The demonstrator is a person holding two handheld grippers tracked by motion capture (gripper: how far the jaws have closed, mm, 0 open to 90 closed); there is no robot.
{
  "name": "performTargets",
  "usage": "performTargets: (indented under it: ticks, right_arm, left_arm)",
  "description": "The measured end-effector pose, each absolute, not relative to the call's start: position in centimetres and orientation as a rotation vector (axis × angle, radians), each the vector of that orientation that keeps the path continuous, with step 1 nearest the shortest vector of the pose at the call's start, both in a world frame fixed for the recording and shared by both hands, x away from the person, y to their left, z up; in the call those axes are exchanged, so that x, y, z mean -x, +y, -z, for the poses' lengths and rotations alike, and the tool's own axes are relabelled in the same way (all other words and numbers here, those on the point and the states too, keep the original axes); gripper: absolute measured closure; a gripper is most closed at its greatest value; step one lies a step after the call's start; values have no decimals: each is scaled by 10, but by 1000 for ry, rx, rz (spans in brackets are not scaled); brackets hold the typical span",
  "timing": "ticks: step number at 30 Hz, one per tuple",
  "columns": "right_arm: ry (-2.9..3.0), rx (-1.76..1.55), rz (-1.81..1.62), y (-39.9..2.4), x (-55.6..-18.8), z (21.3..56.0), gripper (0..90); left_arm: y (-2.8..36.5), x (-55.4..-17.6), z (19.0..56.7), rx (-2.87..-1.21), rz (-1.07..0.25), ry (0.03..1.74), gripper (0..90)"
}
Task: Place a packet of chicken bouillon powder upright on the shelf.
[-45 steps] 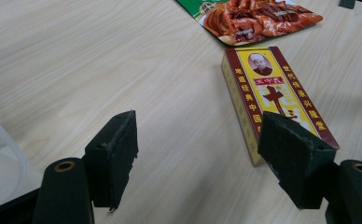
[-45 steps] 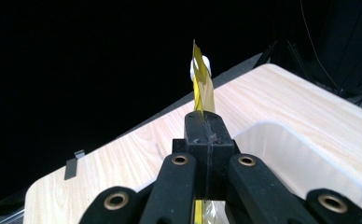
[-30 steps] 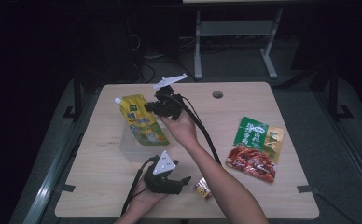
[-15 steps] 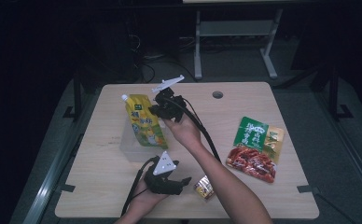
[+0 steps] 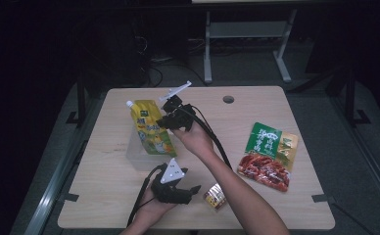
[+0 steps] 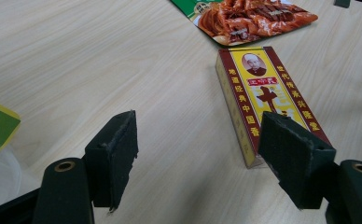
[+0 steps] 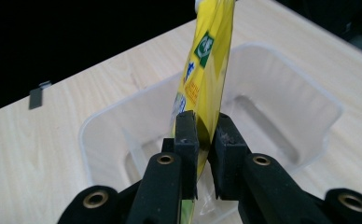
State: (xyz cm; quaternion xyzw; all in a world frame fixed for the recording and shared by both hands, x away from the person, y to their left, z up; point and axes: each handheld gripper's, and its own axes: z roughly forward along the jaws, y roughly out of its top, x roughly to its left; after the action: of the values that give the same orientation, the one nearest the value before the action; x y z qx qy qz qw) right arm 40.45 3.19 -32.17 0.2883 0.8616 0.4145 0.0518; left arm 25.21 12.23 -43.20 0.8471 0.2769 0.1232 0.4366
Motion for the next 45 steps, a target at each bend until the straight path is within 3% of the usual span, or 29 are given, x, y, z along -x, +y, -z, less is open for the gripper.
performTargets:
  ticks: [11, 19, 45]
  right_arm:
    - [2740, -895, -1155, 34, -407, 338, 804]
    - [2742, -908, -1132, 36, -408, 347, 900]
    - [2605, -924, -1139, 39, -404, 362, 900]
  left_arm:
    - [122, -251, 431, -2095, -312, 687, 281]
    - [122, -251, 430, -2096, -311, 688, 282]
    - [125, -254, 429, -2088, -318, 696, 284]
